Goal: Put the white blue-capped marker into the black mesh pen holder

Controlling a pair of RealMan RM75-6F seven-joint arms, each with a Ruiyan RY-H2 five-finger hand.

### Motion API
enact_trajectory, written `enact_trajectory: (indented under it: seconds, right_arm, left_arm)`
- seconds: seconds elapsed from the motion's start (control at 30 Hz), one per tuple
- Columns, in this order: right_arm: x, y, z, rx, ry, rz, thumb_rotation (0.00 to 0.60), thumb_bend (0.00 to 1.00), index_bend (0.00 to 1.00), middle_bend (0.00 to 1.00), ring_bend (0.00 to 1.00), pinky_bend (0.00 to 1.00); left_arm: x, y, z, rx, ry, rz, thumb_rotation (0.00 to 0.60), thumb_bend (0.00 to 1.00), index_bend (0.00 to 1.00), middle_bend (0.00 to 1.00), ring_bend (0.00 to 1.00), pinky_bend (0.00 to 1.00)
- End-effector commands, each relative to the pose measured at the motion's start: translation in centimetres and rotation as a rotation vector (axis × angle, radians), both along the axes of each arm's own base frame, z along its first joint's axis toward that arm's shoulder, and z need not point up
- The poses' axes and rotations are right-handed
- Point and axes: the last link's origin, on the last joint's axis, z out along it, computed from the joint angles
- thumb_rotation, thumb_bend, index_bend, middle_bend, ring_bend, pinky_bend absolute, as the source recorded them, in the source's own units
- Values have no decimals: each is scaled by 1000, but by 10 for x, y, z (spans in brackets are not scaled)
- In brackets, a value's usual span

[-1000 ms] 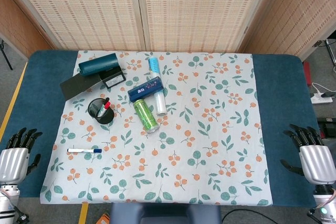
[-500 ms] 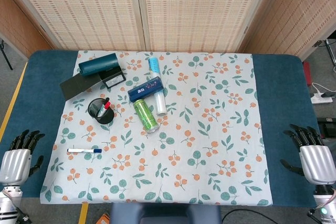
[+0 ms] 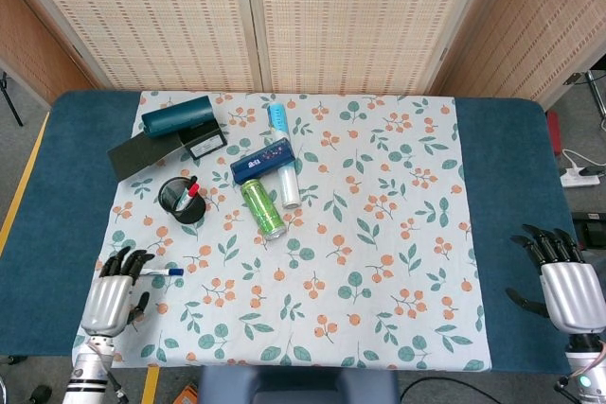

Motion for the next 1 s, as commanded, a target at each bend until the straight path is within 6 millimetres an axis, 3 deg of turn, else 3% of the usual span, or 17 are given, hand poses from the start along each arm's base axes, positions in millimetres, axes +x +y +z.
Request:
enact_trajectory:
  seconds: [0.03,0.33,1.0]
  right_arm:
    - [0,0,0,2,0,0,600,43,244,130,155,113]
    - [-2,-1,0,0,-3,-7,600,43,248,130,155,113]
    - [-4,-2,2,-7,-9,-10,600,44,253,130,155,113]
  left_arm:
    - [9,9,-23,-27,7,14,600,323,238,184,65,152]
    - [11,32,-47,-15,92,37,600,324,266,247,77,154]
    - [-5,35,-65,42,226,96,600,323,361,323,107,155]
